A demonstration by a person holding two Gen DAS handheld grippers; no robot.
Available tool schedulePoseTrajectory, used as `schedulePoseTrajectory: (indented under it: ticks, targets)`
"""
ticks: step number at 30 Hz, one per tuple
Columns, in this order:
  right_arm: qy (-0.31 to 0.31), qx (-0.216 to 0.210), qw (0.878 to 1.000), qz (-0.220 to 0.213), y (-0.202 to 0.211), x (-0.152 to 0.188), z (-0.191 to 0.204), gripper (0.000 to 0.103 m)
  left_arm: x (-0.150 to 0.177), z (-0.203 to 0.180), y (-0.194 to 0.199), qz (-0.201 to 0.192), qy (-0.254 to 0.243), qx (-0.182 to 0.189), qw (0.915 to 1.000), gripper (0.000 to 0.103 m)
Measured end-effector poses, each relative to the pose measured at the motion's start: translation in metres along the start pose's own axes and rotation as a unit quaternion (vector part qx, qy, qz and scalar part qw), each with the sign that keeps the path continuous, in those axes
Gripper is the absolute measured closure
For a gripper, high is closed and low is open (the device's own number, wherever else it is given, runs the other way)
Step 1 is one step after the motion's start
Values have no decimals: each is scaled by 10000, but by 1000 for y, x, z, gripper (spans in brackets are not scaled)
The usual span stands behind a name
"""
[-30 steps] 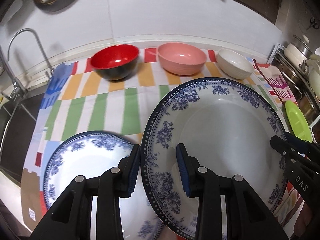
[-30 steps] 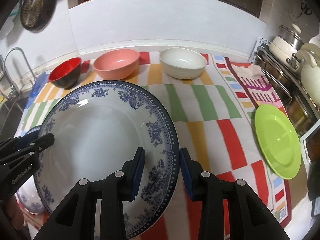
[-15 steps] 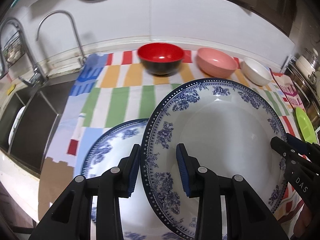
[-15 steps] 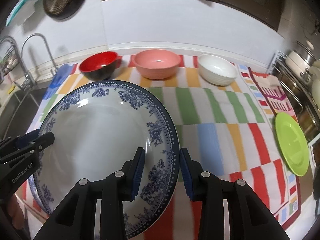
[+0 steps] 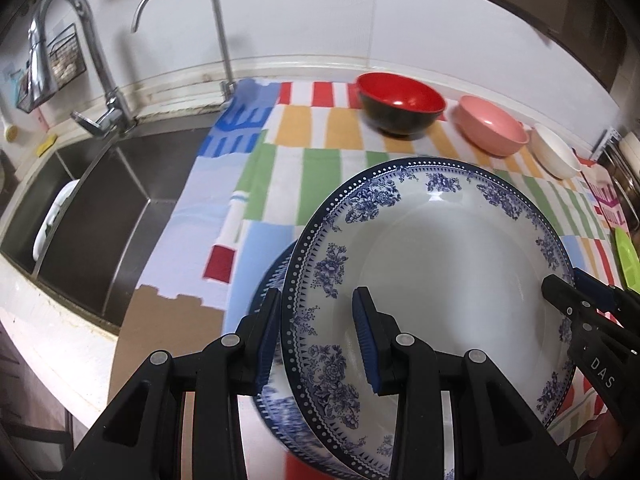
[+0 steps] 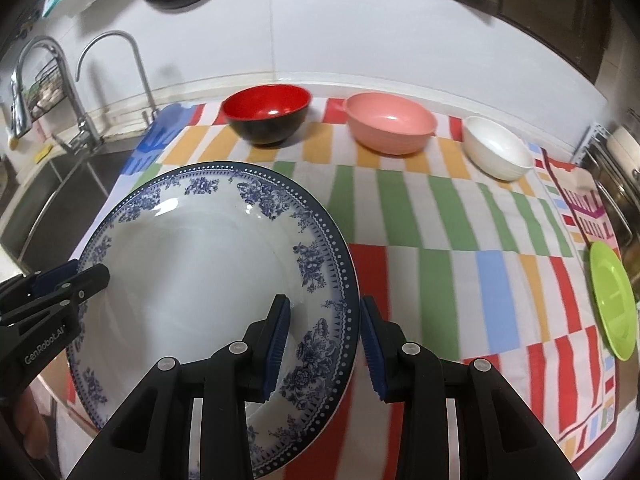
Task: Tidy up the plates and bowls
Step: 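Lower the second plate onto the first plate and open both grippers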
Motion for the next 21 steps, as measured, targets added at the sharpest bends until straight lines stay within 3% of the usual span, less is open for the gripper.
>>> schedulePoseTrajectory:
  ticks: [7, 21]
  targets:
    - [101, -105, 9998, 146, -14, 1, 22, 66, 6, 22, -11, 191, 102, -98, 9997, 67]
    - [117, -111, 9988, 470, -34, 9, 37, 66, 16, 32, -31, 535, 95, -78, 9985, 67]
Point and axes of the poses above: each gripper's, at about its wrist camera, not at the fingertips, and y roughly against the way its jaws point, z to its left, x to its underside, the point moved 1 cm from there along -y, roughly the way its jaws point, and after that the axes turned 4 degrees about y, right-handed, at the moved point
